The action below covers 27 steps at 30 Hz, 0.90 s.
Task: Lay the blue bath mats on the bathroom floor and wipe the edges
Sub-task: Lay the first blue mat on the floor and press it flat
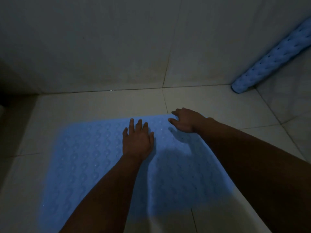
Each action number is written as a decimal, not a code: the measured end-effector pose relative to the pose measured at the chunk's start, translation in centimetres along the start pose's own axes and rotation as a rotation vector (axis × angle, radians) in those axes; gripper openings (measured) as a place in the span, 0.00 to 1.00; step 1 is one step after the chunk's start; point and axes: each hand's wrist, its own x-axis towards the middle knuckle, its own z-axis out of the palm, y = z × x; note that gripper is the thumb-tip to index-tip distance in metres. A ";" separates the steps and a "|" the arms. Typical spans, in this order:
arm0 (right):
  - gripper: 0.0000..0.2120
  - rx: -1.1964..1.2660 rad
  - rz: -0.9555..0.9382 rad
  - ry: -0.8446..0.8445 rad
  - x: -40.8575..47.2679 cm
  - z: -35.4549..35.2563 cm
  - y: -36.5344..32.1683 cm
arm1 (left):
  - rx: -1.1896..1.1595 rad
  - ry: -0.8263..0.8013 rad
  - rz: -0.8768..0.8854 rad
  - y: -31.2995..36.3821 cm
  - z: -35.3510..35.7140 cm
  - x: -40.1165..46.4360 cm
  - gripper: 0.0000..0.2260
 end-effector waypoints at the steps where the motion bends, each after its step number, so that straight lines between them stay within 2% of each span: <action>1: 0.32 0.013 0.007 0.013 -0.1 -0.1 0.4 | -0.002 -0.009 0.012 0.7 -0.1 0.5 0.27; 7: 0.31 0.135 0.083 0.111 -0.8 1.8 3.2 | -0.016 -0.047 0.112 5.4 0.5 3.8 0.27; 12: 0.23 0.230 0.115 0.289 0.0 3.8 5.5 | -0.019 -0.073 0.158 8.3 4.5 6.2 0.28; 16: 0.23 0.260 0.074 0.446 1.7 5.3 6.3 | -0.027 -0.075 0.167 8.9 8.3 7.1 0.36; 18: 0.25 0.334 0.058 0.504 2.8 5.9 6.7 | -0.016 -0.004 0.170 8.6 9.7 7.1 0.41; 21: 0.26 0.403 0.050 0.549 4.0 6.3 7.4 | 0.008 0.070 0.177 8.5 10.6 7.0 0.41; 27: 0.21 0.448 0.089 0.564 3.9 6.4 9.1 | -0.005 0.071 0.174 8.7 10.7 7.0 0.40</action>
